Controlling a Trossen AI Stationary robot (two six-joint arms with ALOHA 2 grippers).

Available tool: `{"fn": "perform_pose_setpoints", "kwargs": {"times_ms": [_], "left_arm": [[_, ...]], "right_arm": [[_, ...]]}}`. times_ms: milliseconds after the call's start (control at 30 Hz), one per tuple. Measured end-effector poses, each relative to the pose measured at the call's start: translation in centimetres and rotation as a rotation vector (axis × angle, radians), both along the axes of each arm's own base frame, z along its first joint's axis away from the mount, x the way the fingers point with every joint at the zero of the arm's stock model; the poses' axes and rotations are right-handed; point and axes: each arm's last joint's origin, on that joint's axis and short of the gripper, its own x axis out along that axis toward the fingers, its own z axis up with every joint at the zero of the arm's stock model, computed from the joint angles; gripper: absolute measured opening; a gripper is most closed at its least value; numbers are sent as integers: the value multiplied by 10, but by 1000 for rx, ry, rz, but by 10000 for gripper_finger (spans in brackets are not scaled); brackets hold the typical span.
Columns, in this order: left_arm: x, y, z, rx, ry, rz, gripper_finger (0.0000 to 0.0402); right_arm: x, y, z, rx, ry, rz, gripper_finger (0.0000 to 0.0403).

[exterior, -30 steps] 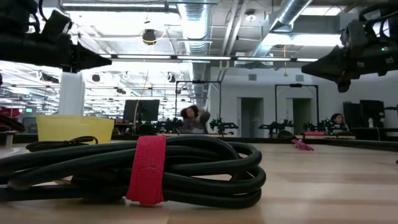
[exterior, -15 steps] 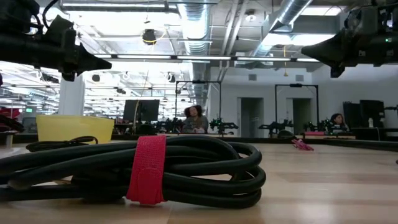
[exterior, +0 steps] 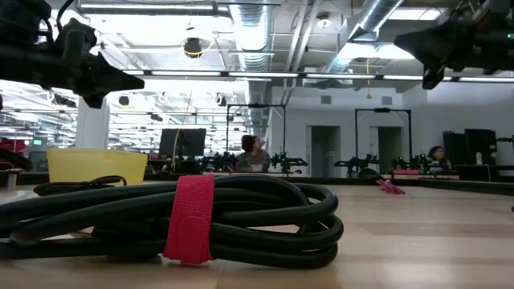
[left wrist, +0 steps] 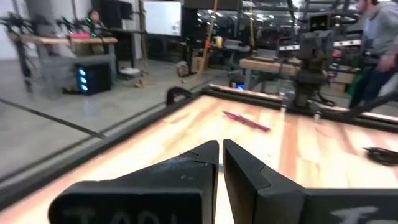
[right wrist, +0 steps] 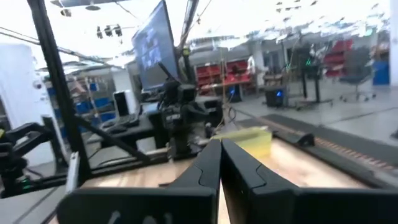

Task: Pick and place USB-C Cables
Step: Put the pink USB cable into the yellow bin

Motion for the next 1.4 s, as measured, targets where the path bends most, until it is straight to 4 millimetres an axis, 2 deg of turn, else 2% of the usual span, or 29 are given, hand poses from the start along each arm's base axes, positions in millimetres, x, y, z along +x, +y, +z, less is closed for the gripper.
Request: {"fn": "perform_pose_setpoints", "kwargs": {"times_ms": [267,367,533,833,1067,1267,1400], "left_arm": [[7,-12,-8,-114,55,-50,13],[10,-16,-13,-133,93,-34,18],[12,-22,-19,-164,132,17,46],[15,-26,-24,-252,145,38,105],[22,-29,-22,-280,115,1,107],[28,-35,-28,-276,154,-15,107],[32,-37,-30,-265,153,8,106]], "right_arm": [[2,12,-12,49,59,97,85],[2,13,-13,66,69,50,105],[3,13,-14,76,86,-27,129],[4,10,-10,51,47,-56,162],[4,9,-10,90,41,-58,177],[5,9,-14,147,61,-49,173],[5,6,-22,206,128,-165,164]]}}
